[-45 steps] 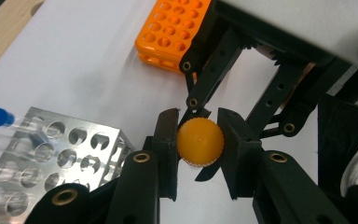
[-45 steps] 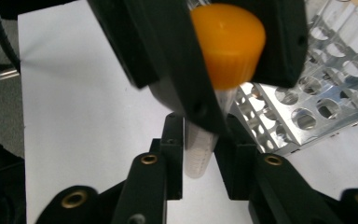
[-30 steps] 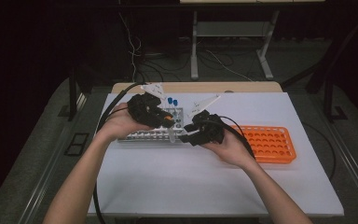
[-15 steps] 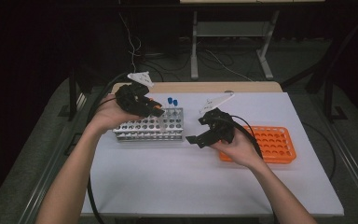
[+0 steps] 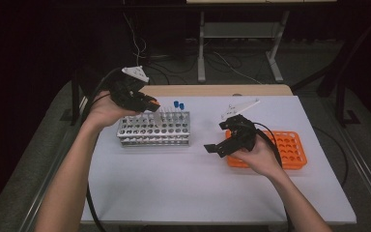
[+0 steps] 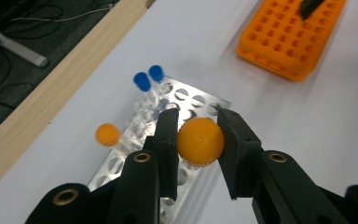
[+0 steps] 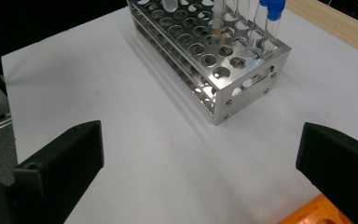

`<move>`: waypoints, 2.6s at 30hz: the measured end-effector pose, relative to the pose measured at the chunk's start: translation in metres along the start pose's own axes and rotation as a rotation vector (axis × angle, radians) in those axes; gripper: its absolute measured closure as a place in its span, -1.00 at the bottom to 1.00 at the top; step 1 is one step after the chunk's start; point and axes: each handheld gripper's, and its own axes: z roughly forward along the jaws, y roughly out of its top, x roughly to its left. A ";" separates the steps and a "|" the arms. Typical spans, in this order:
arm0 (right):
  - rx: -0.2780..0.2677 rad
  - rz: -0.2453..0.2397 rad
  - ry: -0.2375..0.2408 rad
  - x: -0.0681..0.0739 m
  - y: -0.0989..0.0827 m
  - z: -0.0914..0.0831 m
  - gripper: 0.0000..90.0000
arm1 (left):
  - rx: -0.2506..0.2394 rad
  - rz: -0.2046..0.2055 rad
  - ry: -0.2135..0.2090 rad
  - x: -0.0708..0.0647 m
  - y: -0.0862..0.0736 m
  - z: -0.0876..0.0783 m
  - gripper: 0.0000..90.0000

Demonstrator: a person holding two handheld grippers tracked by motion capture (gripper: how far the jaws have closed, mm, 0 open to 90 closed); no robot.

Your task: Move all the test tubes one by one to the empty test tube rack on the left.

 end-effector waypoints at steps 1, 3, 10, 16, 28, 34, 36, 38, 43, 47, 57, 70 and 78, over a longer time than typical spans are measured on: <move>-0.003 -0.001 0.001 0.000 -0.002 -0.001 -0.99 | 0.004 -0.002 0.007 0.002 -0.001 0.000 0.53; -0.005 0.001 0.003 -0.001 -0.005 -0.004 -0.99 | 0.016 -0.007 0.021 0.007 -0.002 0.001 0.53; -0.005 0.015 -0.009 -0.003 -0.019 -0.010 -0.99 | 0.030 -0.041 0.058 0.023 -0.005 0.006 0.53; -0.007 0.029 -0.015 -0.006 -0.028 -0.015 -0.99 | 0.032 -0.072 0.087 0.038 -0.005 0.014 0.53; -0.045 0.045 -0.023 -0.006 -0.045 -0.031 -0.99 | 0.068 -0.119 0.122 0.058 -0.010 0.037 0.53; -0.076 0.059 -0.027 -0.005 -0.058 -0.041 -0.99 | 0.069 -0.128 0.124 0.061 -0.013 0.044 0.53; -0.091 0.073 -0.023 -0.005 -0.064 -0.044 -0.99 | 0.053 -0.135 0.122 0.061 -0.014 0.044 0.53; -0.096 0.080 -0.030 -0.004 -0.070 -0.046 -0.99 | 0.042 -0.143 0.124 0.062 -0.015 0.045 0.53; -0.105 0.110 -0.033 -0.005 -0.085 -0.052 -0.99 | 0.057 -0.157 0.127 0.064 -0.021 0.046 0.53; -0.110 0.137 -0.041 -0.006 -0.097 -0.057 -0.99 | 0.060 -0.176 0.117 0.066 -0.027 0.050 0.53; -0.150 0.194 -0.064 -0.004 -0.129 -0.067 -0.99 | 0.039 -0.240 0.091 0.066 -0.040 0.063 0.43; -0.170 0.213 -0.080 0.001 -0.150 -0.069 -0.99 | -0.126 -0.309 0.124 0.033 -0.056 0.033 -0.69; -0.176 0.212 -0.087 0.003 -0.154 -0.070 -0.99 | -0.168 -0.294 0.105 0.005 -0.070 0.022 -1.00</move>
